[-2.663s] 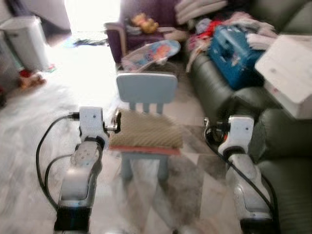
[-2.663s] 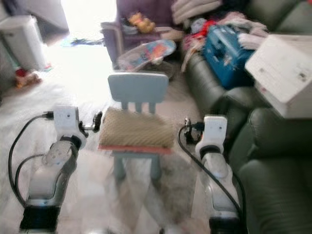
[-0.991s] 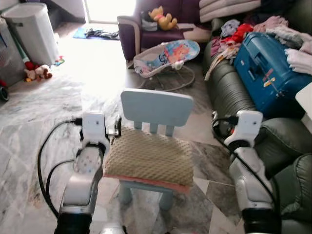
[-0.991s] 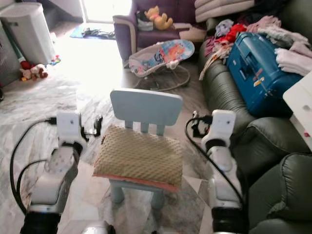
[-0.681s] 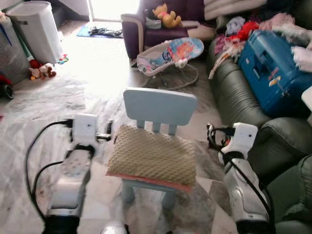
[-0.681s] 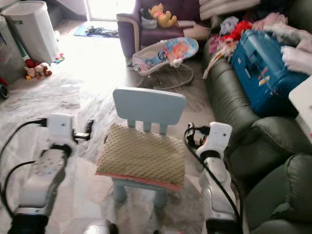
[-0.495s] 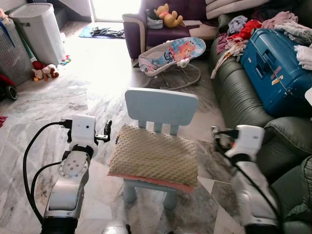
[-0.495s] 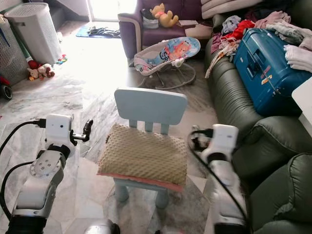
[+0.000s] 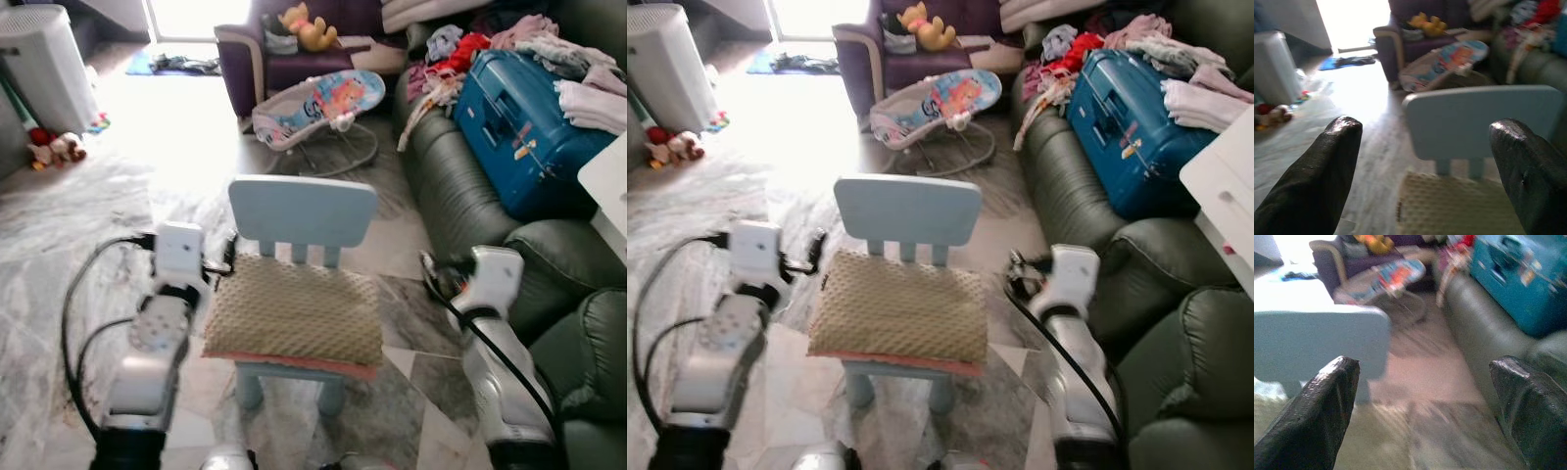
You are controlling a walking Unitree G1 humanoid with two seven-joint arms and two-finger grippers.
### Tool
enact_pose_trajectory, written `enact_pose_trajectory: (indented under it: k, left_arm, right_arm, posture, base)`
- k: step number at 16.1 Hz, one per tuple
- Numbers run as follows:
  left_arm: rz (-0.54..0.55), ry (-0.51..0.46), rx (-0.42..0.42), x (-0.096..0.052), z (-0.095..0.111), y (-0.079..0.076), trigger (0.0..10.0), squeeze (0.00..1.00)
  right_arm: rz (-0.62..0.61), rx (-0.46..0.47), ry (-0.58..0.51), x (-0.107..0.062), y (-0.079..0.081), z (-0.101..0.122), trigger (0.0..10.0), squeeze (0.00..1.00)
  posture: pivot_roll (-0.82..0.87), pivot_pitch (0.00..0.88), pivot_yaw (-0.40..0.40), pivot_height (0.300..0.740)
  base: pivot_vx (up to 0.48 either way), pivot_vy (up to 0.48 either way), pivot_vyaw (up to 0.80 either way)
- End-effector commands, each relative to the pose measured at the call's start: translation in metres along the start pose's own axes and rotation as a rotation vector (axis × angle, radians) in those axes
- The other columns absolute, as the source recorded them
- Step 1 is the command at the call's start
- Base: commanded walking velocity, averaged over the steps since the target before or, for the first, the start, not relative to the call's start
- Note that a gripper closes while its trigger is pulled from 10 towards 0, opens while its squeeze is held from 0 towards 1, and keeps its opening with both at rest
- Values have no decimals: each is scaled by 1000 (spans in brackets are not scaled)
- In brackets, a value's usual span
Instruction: Move the pillow to the sofa
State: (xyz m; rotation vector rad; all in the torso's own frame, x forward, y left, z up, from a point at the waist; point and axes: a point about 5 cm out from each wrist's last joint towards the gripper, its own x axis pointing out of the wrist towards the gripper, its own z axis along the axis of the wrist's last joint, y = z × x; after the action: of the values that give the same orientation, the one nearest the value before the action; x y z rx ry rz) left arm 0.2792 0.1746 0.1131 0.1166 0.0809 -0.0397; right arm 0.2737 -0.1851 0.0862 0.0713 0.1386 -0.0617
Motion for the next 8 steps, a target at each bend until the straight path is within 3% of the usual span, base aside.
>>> enact_pose_trajectory:
  k: [1,2,6,8]
  left_arm:
    - [18,0,-2,0,1,5,10000,0]
    - [27,-1,1,1,2,7,10000,0]
    - [-9,34,-22,-3,-7,-8,10000,0]
    - [0,38,-13,-5,-9,-10,10000,0]
  right_arm:
    - [-2,-5,-1,1,0,0,10000,0]
    - [9,-27,7,1,3,0,10000,0]
    - [1,-66,7,-7,-2,-2,10000,0]
    - [-66,-65,8,-11,-14,-4,10000,0]
  posture:
    - [51,0,-38,740]
    - [40,0,-41,740]
    - [-1,0,-21,740]
    - [-12,0,-3,740]
  base:
    - [0,0,0]
    - [0,0,0]
    - [0,0,770]
    - [0,0,0]
